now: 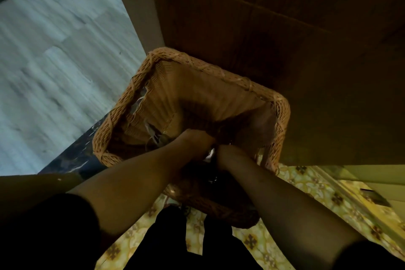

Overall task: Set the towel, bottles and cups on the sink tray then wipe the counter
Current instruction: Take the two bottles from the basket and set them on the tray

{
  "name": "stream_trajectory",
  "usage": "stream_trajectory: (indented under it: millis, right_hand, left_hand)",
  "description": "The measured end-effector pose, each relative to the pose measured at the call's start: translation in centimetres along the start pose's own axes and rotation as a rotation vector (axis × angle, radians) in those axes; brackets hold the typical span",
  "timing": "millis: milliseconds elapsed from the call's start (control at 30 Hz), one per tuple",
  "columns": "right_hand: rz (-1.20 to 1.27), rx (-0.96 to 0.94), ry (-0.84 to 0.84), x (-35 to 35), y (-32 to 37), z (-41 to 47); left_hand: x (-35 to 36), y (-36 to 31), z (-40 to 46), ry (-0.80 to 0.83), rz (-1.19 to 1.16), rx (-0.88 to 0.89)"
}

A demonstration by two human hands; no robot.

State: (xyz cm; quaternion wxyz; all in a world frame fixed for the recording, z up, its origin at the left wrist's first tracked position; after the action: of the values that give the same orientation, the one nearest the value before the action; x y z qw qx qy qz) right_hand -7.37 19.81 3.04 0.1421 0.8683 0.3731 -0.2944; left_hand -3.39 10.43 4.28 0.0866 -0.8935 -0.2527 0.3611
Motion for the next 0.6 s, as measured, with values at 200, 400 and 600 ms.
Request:
stream_trajectory:
  millis: [200, 400, 600]
  right_hand:
    - [-0.018, -0.134, -0.053, -6.4, -1.6, -3.9]
    - [-0.068, -0.258, -0.204, -14.1, -1.8, -9.5]
    - [-0.234, -0.479, -0.465, -21.1, 2.4, -16.0]
  left_hand:
    - [-5.8, -1.4, -5.7, -0.176, -0.045, 0.060]
    - [-11.3, -1.7, -12.6, -0.404, -0.175, -0.075]
    - [-14.3, -1.5, -23.9, -0.810, -0.284, -0.149]
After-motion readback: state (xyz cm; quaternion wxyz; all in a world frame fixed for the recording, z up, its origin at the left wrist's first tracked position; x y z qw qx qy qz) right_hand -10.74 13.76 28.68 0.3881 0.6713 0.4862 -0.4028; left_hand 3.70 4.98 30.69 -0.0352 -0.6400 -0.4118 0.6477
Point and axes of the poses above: each hand's wrist, its own z-axis towards the middle knuckle, its own x-axis out of the palm, y = z × x, the point moved 5 cm from there along z, towards the middle knuckle, and after that the axes turned 12 degrees about -z, right-handed, at the moved point
